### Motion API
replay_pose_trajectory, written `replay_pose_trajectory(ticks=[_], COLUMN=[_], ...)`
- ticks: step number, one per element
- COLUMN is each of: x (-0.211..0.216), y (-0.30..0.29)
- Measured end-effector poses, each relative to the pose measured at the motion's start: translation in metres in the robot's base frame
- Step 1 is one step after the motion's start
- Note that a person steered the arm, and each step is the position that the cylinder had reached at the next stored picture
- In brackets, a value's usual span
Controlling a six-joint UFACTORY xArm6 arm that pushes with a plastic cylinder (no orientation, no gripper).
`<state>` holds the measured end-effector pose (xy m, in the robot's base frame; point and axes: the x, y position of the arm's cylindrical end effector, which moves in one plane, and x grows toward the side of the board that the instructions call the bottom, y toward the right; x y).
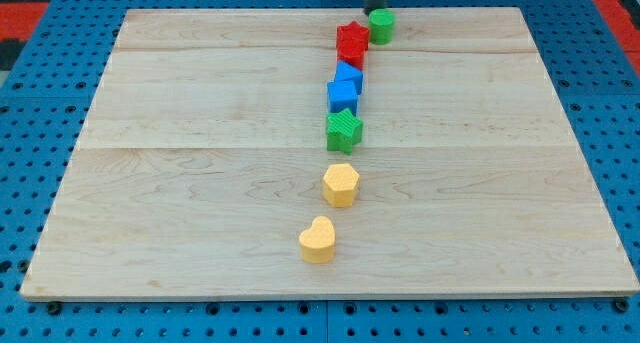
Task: Move the green circle above the red star
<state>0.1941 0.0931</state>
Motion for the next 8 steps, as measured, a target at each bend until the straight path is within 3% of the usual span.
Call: replay_pose_trajectory(ticks=[1,8], x=[0.0116,0.017], y=[0.037,0.0435])
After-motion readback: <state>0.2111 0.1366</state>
